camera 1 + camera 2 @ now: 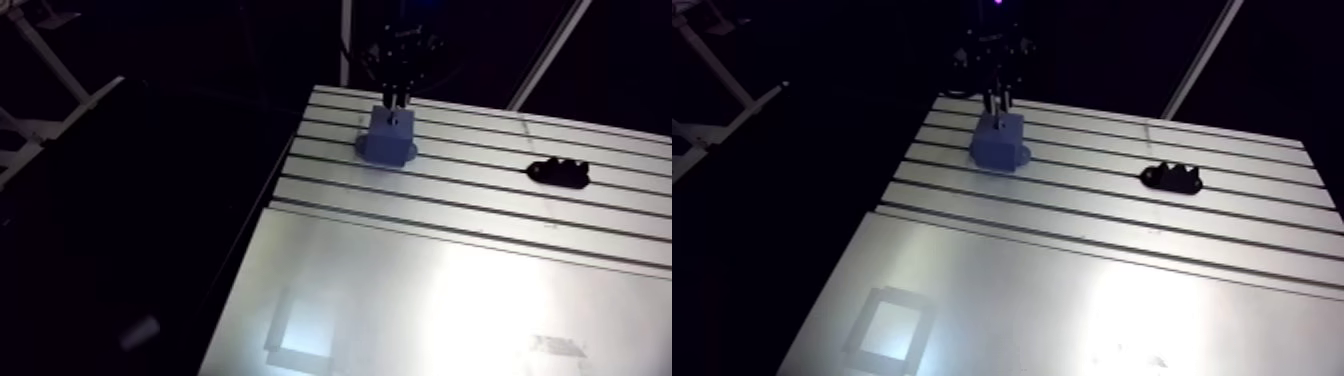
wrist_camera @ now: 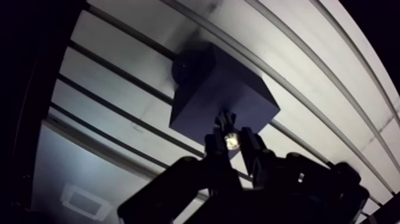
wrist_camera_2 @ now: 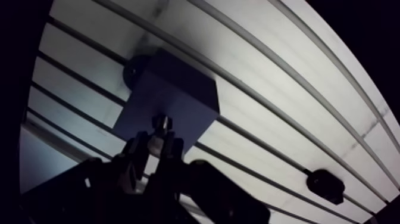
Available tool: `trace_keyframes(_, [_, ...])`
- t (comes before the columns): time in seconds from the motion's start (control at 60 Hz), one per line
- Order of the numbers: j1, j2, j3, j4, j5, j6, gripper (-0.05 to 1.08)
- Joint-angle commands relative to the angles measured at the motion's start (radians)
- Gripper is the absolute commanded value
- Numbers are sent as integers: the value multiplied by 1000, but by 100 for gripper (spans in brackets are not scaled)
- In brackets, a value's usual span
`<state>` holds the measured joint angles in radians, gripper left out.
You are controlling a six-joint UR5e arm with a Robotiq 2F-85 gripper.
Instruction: Pick up the M10 bolt and insert it into the hex recess until seated.
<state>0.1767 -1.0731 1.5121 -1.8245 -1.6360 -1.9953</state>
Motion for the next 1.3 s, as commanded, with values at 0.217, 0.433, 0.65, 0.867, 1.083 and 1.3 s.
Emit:
trace_keyframes(0.217, [-2,0,9,0,-1,2,108])
trace_keyframes(0.433, [3,0,13,0,-6,-2,67])
trace_keyframes(0.65, [4,-1,19,-2,-3,-3,1])
trace_keyframes(0.867, [3,-4,22,-38,-3,3,1])
trace_keyframes(1.083, [4,-12,23,-41,4,14,1])
trace_keyframes(1.3, [4,-27,9,-41,5,145,68])
